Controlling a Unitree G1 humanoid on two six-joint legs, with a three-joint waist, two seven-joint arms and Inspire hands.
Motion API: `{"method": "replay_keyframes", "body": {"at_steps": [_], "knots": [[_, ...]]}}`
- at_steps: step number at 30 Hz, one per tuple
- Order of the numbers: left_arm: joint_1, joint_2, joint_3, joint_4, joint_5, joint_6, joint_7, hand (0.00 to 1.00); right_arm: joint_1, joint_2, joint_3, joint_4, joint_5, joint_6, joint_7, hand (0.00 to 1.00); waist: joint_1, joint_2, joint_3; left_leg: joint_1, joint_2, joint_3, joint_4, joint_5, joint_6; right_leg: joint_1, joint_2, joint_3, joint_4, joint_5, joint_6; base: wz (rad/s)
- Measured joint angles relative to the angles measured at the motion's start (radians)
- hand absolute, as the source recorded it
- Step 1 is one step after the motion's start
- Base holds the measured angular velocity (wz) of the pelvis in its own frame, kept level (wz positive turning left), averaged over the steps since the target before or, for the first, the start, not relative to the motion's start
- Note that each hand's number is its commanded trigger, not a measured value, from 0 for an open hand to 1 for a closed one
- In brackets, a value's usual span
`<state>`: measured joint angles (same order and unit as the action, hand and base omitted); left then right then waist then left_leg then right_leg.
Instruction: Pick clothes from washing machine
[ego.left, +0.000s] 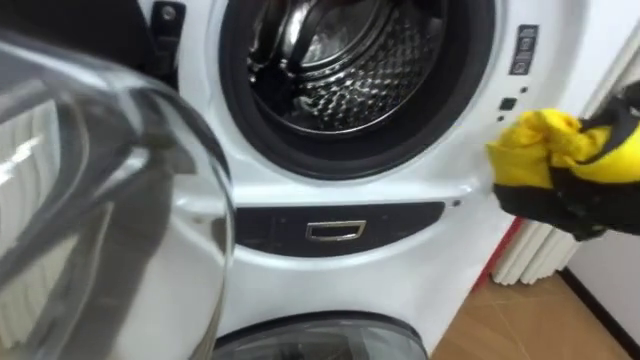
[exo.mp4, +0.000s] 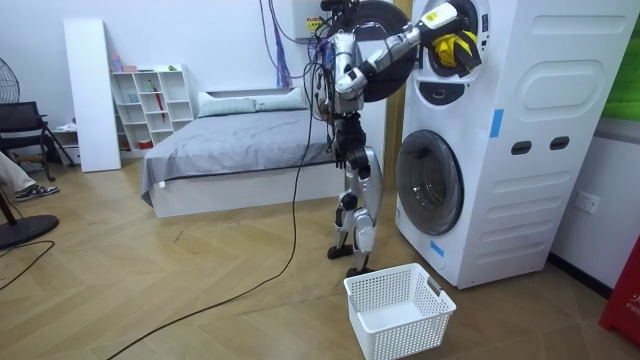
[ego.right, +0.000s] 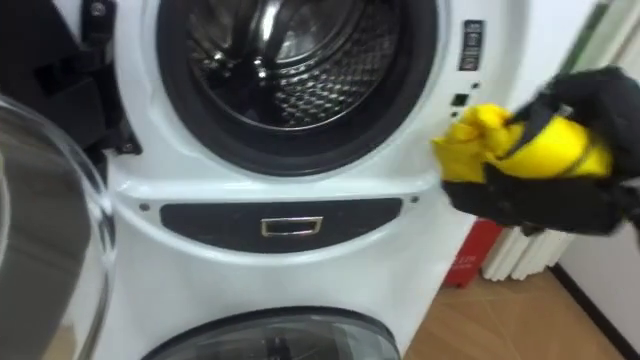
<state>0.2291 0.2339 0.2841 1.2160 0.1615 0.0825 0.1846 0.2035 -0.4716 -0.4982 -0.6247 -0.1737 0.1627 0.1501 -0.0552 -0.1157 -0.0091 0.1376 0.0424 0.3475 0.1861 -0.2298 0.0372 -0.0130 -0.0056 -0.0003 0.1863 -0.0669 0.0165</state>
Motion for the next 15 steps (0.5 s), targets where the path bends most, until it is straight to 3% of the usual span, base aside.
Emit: {"method": "replay_keyframes", "body": {"at_steps": [2,4,6,10,12,15], "knots": [[-0.011,0.006,-0.002,0.0,-0.001,0.0,0.0,0.0,0.041,0.001,-0.019,0.026,0.01,-0.003,-0.036,1.0,-0.003,-0.002,0.0012,0.009,0.005,0.03,0.0,0.0,0.0,-0.003,0.008,0.025,-0.002,0.011,-0.001,-0.45],[-0.026,0.006,-0.012,0.0,-0.007,0.002,-0.001,0.0,0.139,0.009,-0.029,0.039,0.011,0.002,-0.05,1.0,-0.007,-0.003,0.002,0.01,0.008,0.062,0.0,-0.003,0.004,-0.013,0.011,0.059,0.0,0.021,-0.001,-0.43],[-0.033,0.006,-0.016,-0.005,-0.004,0.004,-0.001,0.0,0.172,0.028,-0.023,0.07,0.014,0.006,-0.041,1.0,-0.023,-0.002,0.0022,0.006,0.015,0.085,0.005,-0.003,0.004,-0.023,0.013,0.066,0.0,0.025,-0.002,-0.33],[-0.059,0.01,-0.055,-0.005,-0.002,0.009,-0.014,0.0,0.183,0.04,-0.023,0.13,0.044,0.027,-0.03,1.0,-0.053,0.013,0.0058,0.005,0.032,0.176,0.005,0.005,-0.008,-0.048,0.027,0.105,-0.001,0.026,0.001,-0.26],[-0.067,0.012,-0.078,-0.007,-0.005,0.018,-0.013,0.0,0.181,0.04,-0.004,0.165,0.093,0.027,-0.03,1.0,-0.051,0.016,0.0059,0.004,0.033,0.194,0.006,0.005,-0.009,-0.059,0.029,0.116,0.001,0.033,0.001,-0.36],[-0.091,0.011,-0.145,-0.01,-0.014,0.024,-0.012,0.0,0.171,0.054,0.079,0.293,0.135,0.023,-0.016,1.0,-0.052,0.032,-0.0002,-0.008,0.052,0.23,0.026,0.004,-0.008,-0.064,0.028,0.111,0.002,0.035,0.0,-0.27]]}}
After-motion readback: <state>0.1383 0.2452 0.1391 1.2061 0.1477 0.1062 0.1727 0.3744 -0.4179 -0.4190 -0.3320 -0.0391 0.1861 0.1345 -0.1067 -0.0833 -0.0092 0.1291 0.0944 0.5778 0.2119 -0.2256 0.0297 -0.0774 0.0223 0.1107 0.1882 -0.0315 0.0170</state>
